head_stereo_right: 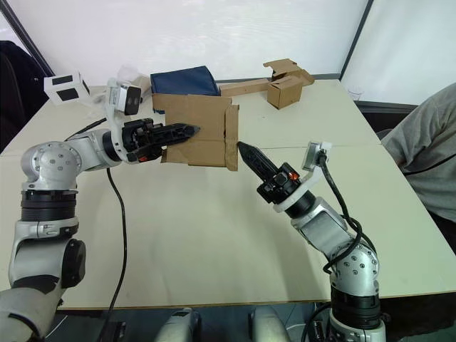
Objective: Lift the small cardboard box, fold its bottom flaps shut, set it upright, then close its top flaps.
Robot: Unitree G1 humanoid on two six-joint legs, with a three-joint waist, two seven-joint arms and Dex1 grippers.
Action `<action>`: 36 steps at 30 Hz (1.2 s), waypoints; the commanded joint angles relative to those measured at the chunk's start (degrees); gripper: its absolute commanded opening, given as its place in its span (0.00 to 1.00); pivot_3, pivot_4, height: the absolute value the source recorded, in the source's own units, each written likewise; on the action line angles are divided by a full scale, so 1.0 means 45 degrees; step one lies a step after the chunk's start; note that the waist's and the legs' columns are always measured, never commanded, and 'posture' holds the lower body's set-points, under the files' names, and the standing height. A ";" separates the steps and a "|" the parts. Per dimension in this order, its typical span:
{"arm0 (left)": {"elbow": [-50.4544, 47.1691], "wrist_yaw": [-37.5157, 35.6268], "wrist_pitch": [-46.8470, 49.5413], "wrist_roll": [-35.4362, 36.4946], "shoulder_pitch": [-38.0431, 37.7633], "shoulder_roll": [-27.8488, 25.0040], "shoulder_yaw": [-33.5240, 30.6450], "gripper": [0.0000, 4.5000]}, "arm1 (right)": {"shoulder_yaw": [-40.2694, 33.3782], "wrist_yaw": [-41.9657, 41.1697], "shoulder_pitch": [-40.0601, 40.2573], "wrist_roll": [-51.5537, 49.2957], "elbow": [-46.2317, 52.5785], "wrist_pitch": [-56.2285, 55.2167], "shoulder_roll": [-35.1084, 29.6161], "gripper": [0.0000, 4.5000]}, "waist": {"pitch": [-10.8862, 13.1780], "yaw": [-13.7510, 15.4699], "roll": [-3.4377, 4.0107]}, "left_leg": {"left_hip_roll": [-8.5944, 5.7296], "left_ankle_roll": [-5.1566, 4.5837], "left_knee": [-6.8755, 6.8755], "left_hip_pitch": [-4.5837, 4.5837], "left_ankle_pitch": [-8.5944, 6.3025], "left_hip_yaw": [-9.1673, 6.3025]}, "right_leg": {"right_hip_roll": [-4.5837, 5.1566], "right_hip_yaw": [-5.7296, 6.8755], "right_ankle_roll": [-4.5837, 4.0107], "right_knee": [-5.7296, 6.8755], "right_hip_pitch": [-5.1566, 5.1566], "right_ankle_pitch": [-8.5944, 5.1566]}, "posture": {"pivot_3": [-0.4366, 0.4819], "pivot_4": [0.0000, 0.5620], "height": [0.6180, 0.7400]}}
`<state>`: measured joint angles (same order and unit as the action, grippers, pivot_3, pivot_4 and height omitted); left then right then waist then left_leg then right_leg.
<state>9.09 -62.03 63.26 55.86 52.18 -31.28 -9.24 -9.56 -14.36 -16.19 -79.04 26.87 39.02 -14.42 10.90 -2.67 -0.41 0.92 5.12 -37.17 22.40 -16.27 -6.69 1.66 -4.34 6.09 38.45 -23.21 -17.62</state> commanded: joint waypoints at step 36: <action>-0.0480 -0.0009 0.0003 0.0254 0.0001 0.0018 -0.0236 0.00 | -0.0231 0.0034 -0.0284 0.0604 0.0258 -0.0474 -0.0461 0.36 | 0.0000 0.0003 0.0000 | 0.0000 0.0000 0.0000 0.0000 0.0000 0.0000 | 0.0000 0.0000 0.0000 0.0000 0.0000 0.0000 | 0.48 0.27 1.00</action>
<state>8.69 -61.84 63.31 55.78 51.63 -31.06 -9.26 -9.92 -13.99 -16.27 -76.54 26.85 38.23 -16.23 10.89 -2.66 -0.41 0.92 5.12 -37.17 22.40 -16.27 -6.69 1.66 -4.34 6.09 38.45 -23.20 -17.62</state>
